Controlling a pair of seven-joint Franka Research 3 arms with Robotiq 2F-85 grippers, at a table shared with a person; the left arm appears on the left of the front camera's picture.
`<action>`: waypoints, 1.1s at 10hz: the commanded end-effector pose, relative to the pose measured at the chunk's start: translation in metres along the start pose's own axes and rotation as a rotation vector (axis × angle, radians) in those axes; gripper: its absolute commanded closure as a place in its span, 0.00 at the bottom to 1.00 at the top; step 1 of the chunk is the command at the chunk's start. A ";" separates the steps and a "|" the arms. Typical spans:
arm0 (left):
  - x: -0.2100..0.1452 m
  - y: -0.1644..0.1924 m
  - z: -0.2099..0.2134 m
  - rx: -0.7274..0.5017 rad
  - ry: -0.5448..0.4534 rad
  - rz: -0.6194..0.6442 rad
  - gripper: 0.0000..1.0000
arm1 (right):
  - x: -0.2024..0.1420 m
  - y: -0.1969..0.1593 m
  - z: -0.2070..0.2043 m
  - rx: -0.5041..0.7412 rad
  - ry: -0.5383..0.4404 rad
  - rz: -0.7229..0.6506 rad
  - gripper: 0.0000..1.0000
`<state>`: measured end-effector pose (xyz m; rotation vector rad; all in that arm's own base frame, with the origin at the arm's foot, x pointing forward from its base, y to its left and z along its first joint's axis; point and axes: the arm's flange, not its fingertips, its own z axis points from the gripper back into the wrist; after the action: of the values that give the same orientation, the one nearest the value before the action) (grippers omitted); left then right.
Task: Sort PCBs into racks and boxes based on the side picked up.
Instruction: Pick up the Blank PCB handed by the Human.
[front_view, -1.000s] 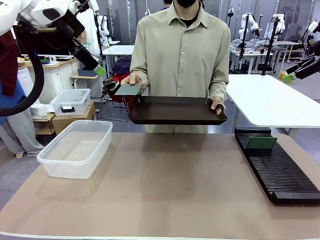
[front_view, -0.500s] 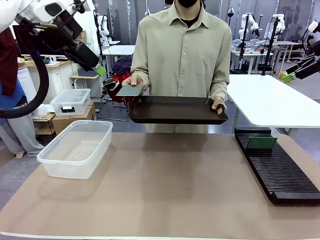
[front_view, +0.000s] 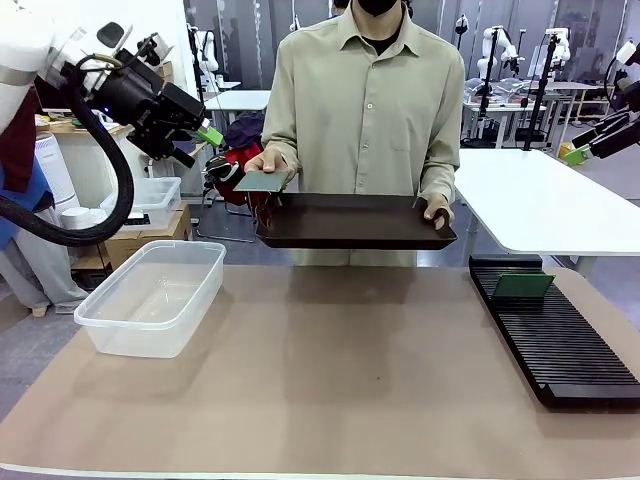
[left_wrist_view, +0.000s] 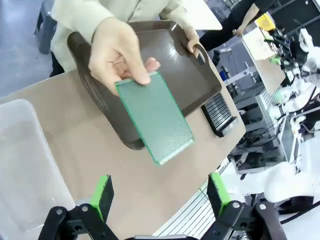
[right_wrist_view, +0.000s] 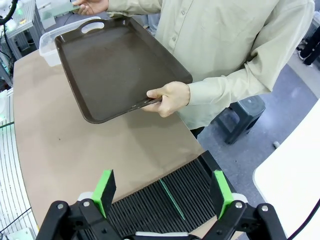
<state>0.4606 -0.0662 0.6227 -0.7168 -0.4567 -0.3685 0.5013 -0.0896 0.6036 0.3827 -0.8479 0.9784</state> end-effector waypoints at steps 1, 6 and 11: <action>0.003 0.011 -0.011 0.042 0.017 0.002 0.00 | 0.001 0.001 -0.001 0.006 0.001 0.000 0.00; 0.000 0.000 0.000 0.000 0.000 0.000 0.00 | 0.001 0.001 -0.001 0.006 0.001 0.000 0.00; 0.012 0.028 -0.002 -0.205 0.015 0.217 0.00 | 0.001 0.001 -0.001 0.006 0.001 0.000 0.00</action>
<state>0.4675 -0.0629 0.6153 -0.8380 -0.3778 -0.3017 0.5014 -0.0894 0.6037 0.3830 -0.8481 0.9789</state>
